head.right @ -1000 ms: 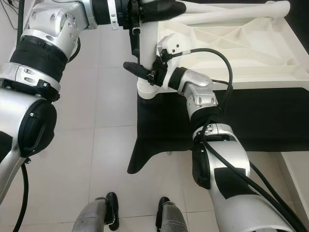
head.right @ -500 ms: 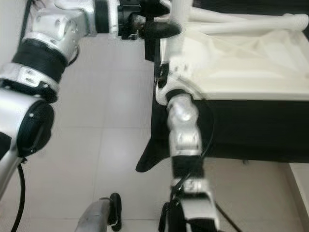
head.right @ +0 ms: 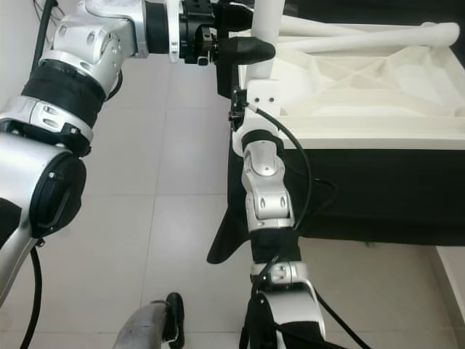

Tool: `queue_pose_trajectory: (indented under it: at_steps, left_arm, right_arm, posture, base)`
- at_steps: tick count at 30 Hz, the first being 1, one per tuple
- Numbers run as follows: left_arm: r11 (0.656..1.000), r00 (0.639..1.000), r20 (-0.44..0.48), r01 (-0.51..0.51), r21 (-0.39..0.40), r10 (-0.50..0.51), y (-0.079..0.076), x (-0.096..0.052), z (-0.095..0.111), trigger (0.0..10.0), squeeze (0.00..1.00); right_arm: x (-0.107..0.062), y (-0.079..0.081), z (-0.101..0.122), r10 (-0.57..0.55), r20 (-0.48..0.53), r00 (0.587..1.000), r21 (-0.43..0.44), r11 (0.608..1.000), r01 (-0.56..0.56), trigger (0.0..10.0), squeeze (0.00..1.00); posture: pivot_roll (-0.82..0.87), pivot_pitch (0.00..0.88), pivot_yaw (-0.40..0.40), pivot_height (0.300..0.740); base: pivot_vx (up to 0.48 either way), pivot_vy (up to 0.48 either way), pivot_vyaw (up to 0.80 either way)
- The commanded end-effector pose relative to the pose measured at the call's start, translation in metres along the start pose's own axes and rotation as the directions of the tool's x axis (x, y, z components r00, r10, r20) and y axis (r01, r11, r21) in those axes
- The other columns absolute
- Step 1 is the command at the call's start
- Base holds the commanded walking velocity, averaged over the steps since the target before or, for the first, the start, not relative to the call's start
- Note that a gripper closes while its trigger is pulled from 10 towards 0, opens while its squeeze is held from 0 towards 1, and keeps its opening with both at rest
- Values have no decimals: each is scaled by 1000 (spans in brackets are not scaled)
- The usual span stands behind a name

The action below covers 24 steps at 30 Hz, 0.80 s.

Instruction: Building children table

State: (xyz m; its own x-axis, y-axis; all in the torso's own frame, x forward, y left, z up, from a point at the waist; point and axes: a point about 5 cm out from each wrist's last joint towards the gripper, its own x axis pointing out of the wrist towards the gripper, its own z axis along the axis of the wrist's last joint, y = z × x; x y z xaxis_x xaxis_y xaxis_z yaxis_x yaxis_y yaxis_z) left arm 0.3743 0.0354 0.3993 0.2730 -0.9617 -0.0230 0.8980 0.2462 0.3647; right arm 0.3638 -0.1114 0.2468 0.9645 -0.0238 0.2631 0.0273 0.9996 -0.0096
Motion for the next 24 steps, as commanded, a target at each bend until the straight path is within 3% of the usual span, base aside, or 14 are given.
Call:
queue_pose_trajectory:
  at_steps: [1, 5, 10, 13, 19, 24]
  left_arm:
    - [1000, 1000, -15, 12, 11, -12, -1, -1, -3, 10000, 0]
    - [1000, 1000, -8, 6, 11, -6, 2, -7, -3, 10000, 0]
    - [1000, 1000, -1, 0, 16, 0, 4, -15, -3, 10000, 0]
    - [1000, 1000, 11, -18, 8, 18, 6, -25, -4, 10000, 0]
    - [999, 999, 14, -49, -7, 49, 8, -40, -13, 10000, 0]
    - [996, 997, 21, -75, -45, 76, 3, -53, -27, 10000, 0]
  right_arm:
    - [-7, -12, -37, -63, -175, 983, 6, 998, 65, 0, 0]
    - [3, -19, -17, -83, -62, 995, 69, 994, 87, 0, 0]
    - [11, -30, 0, -113, 1, 994, 89, 990, 112, 0, 0]
    - [16, -45, 16, -154, 46, 987, 80, 986, 150, 0, 0]
    - [20, -58, 16, -176, 61, 983, 42, 984, 173, 0, 0]
    - [14, -62, 0, -181, 25, 983, 26, 983, 180, 0, 0]
  posture:
    - [108, 261, 27, 740]
    - [105, 264, 29, 740]
    - [109, 265, 27, 740]
    - [110, 267, 21, 740]
    - [111, 269, 17, 740]
    - [111, 272, 14, 740]
  base:
    - [0, 0, 0]
    - [0, 0, 0]
    - [0, 0, 0]
    - [0, 0, 0]
    - [0, 0, 0]
    - [0, 0, 0]
